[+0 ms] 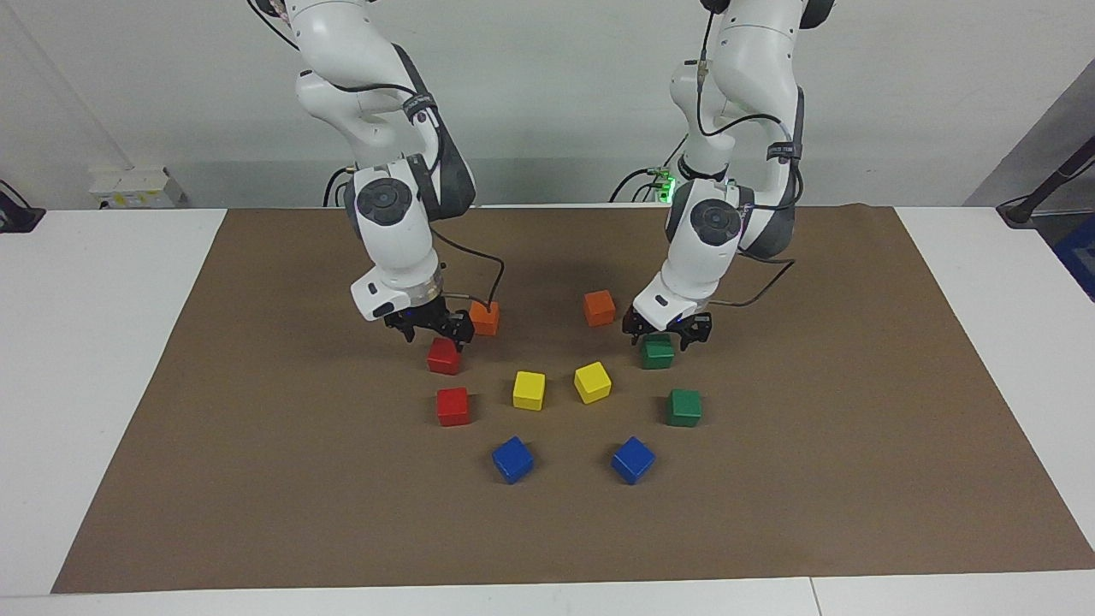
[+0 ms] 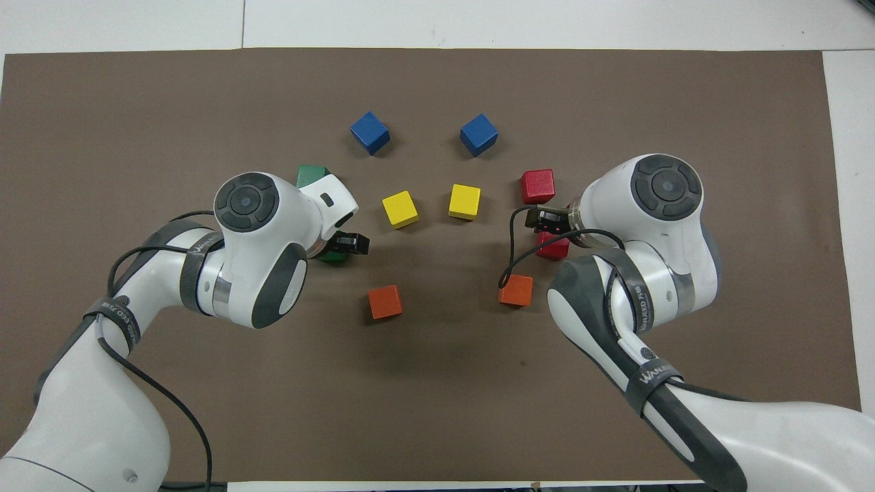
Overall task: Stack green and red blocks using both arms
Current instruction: 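Close the left gripper on green while the right gripper closes on red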
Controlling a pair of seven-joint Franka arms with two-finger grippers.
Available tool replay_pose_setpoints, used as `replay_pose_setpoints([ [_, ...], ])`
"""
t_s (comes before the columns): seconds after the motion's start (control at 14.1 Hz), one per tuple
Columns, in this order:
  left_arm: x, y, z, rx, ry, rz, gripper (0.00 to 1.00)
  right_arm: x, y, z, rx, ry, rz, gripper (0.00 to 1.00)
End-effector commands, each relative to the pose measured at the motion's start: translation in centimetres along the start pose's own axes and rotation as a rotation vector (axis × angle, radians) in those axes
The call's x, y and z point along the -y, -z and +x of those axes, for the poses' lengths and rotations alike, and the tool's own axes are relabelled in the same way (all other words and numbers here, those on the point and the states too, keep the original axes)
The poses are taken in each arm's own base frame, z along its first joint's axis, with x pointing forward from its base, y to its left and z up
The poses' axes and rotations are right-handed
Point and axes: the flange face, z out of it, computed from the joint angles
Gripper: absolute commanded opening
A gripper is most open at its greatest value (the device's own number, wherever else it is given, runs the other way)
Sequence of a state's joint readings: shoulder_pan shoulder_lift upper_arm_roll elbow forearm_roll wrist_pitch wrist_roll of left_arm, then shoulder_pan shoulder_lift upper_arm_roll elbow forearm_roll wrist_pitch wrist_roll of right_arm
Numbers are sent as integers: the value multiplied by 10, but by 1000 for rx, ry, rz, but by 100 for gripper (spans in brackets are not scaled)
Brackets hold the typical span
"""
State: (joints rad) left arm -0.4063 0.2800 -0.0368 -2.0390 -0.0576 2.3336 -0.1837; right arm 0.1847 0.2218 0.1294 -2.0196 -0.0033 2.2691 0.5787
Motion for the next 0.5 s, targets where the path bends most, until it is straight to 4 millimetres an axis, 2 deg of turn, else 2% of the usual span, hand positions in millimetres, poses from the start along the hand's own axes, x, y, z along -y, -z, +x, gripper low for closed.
replay_pose_setpoints([
  [0.0, -2, -5, -5, -9, -27, -5, 100, 0, -7, 1, -6, 22, 10, 98],
  [0.28, 0, -11, -9, -6, -28, -2, 100, 1, -20, 2, -3, 24, 10, 98],
  [0.35, 0, -12, -9, -5, -27, -3, 92, 1, -22, 2, 0, 24, 9, 97],
  [0.42, -1, -13, -11, -2, -26, -2, 79, 1, -25, 1, 4, 25, 7, 97],
])
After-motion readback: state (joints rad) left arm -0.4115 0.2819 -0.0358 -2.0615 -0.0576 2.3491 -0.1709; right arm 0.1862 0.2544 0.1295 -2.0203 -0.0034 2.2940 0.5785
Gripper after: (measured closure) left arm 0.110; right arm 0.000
